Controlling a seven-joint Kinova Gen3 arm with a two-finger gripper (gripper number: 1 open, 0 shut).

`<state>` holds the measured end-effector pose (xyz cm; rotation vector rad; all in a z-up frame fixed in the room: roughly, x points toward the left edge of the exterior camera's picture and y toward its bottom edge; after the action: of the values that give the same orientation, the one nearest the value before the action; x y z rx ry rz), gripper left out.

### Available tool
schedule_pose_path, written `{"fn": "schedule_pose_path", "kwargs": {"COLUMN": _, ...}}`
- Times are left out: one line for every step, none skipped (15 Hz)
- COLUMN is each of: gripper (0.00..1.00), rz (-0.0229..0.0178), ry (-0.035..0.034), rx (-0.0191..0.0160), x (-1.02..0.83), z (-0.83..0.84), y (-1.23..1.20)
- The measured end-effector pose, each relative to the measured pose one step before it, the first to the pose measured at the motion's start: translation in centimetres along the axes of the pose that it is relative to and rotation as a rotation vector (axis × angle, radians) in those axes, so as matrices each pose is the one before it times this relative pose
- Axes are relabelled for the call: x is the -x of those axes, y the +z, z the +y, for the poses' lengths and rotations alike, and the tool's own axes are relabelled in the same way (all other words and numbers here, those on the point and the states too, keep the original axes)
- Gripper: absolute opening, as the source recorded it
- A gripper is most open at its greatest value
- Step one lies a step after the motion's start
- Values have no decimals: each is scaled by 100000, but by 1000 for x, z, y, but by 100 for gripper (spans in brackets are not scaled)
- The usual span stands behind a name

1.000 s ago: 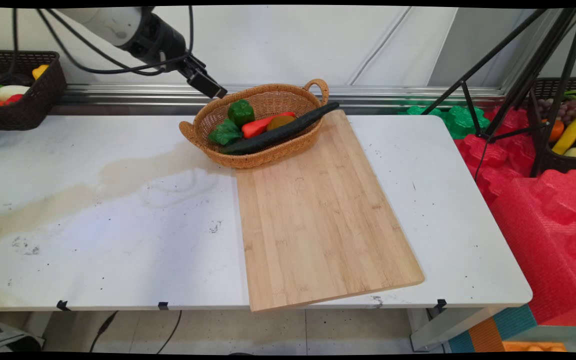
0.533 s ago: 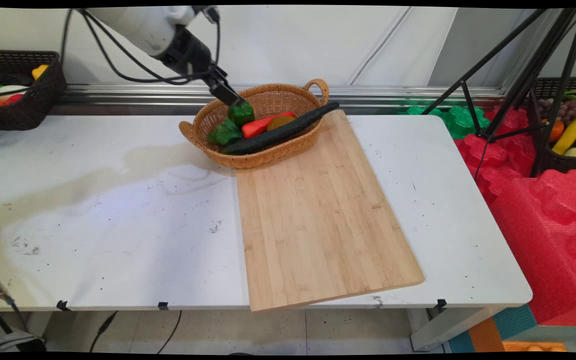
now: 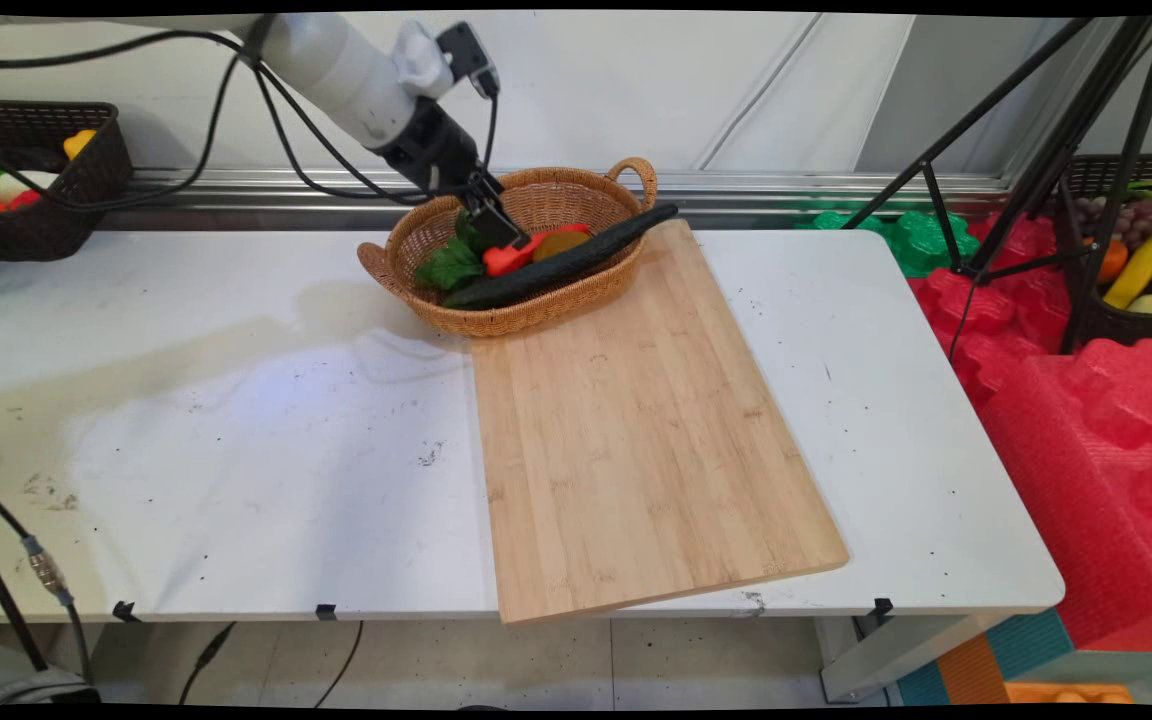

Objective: Pick up the cucumber from the vegetable basket

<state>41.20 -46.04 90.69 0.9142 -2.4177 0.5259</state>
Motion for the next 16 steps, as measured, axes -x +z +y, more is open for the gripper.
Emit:
{"fn": "schedule_pose_path", "kwargs": {"gripper": 100, "rz": -497, "ry": 336, "rx": 632, "x": -27, "z": 13, "y": 471}}
{"fn": "schedule_pose_path", "kwargs": {"gripper": 100, "rz": -849, "ry": 378, "rx": 830, "x": 34, "z": -6, "y": 636}}
{"fn": "schedule_pose_path", "kwargs": {"gripper": 100, "rz": -1007, "ry": 323, "rx": 795, "x": 79, "z": -42, "y": 683}}
{"fn": "schedule_pose_path", "kwargs": {"gripper": 100, "rz": -1114, "ry": 292, "rx": 815, "x": 106, "z": -39, "y": 691}}
{"fn": "schedule_pose_path", "kwargs": {"gripper": 100, "rz": -824, "ry": 253, "rx": 727, "x": 65, "z": -38, "y": 569}}
{"fn": "schedule_pose_path", "kwargs": {"gripper": 100, "rz": -511, "ry": 155, "rx": 507, "x": 37, "z": -9, "y": 369}}
{"fn": "schedule_pose_path", "kwargs": {"gripper": 100, "rz": -704, "ry": 124, "rx": 612, "x": 51, "z": -44, "y": 563}}
{"fn": "schedule_pose_path", "kwargs": {"gripper": 100, "rz": -744, "ry": -25, "rx": 435, "x": 82, "z": -93, "y": 596}}
{"fn": "schedule_pose_path", "kwargs": {"gripper": 100, "rz": -586, "ry": -1, "rx": 344, "x": -4, "z": -102, "y": 516}}
{"fn": "schedule_pose_path", "kwargs": {"gripper": 100, "rz": -603, "ry": -99, "rx": 371, "x": 51, "z": -130, "y": 519}}
{"fn": "schedule_pose_path", "kwargs": {"gripper": 100, "rz": -312, "ry": -36, "rx": 214, "x": 28, "z": -81, "y": 278}}
{"fn": "schedule_pose_path", "kwargs": {"gripper": 100, "rz": -425, "ry": -81, "rx": 378, "x": 66, "z": -120, "y": 386}}
{"fn": "schedule_pose_path", "kwargs": {"gripper": 100, "rz": -249, "ry": -40, "rx": 325, "x": 26, "z": -69, "y": 257}}
{"fn": "schedule_pose_path", "kwargs": {"gripper": 100, "rz": -348, "ry": -14, "rx": 468, "x": 36, "z": -103, "y": 367}}
{"fn": "schedule_pose_path", "kwargs": {"gripper": 100, "rz": -205, "ry": -17, "rx": 302, "x": -5, "z": -68, "y": 242}}
{"fn": "schedule_pose_path", "kwargs": {"gripper": 100, "rz": -180, "ry": -50, "rx": 298, "x": 20, "z": -100, "y": 271}}
